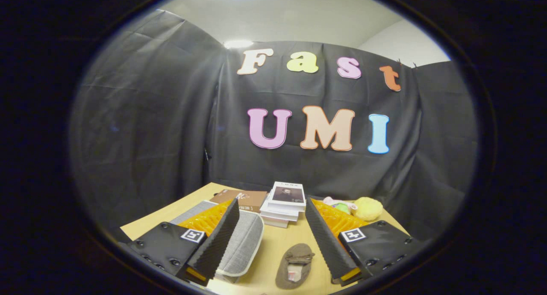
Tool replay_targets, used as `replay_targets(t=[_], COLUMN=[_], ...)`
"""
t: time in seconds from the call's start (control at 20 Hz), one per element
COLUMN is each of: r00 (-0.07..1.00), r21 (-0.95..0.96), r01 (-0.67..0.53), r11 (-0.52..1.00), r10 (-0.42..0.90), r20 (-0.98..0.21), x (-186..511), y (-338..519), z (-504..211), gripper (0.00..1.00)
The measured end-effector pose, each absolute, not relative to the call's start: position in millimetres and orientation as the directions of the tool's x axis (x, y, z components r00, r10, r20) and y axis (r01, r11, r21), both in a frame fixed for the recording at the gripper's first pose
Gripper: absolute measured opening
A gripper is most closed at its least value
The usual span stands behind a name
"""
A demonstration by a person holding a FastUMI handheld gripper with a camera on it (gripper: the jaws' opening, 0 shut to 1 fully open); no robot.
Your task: Open the storage box then place both shoes into the box .Put the left shoe in first, then the right shoe, with the right side of both shoes facing outward in a uniform manner.
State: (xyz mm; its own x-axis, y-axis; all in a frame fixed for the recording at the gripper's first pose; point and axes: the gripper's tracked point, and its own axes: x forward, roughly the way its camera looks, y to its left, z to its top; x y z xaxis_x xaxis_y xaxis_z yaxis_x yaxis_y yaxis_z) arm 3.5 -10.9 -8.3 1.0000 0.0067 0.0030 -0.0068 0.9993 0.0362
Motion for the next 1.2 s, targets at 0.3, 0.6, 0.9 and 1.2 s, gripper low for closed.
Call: replay_targets(t=[0.3,0.6,0.9,1.2], r00=[1.000,0.997,0.982,0.984], r21=[0.070,0.205,0.388,0.706], r01=[-0.026,-0.071,-0.158,-0.137], r11=[0.997,0.976,0.908,0.695], r10=[0.025,0.077,0.185,0.175], r20=[0.002,-0.019,-0.034,0.019], x=[-2,-12,-40,-59], y=[-9,5,32,38], z=[-11,-32,-69,-90], gripper=[0.99,0.99,0.99,0.99])
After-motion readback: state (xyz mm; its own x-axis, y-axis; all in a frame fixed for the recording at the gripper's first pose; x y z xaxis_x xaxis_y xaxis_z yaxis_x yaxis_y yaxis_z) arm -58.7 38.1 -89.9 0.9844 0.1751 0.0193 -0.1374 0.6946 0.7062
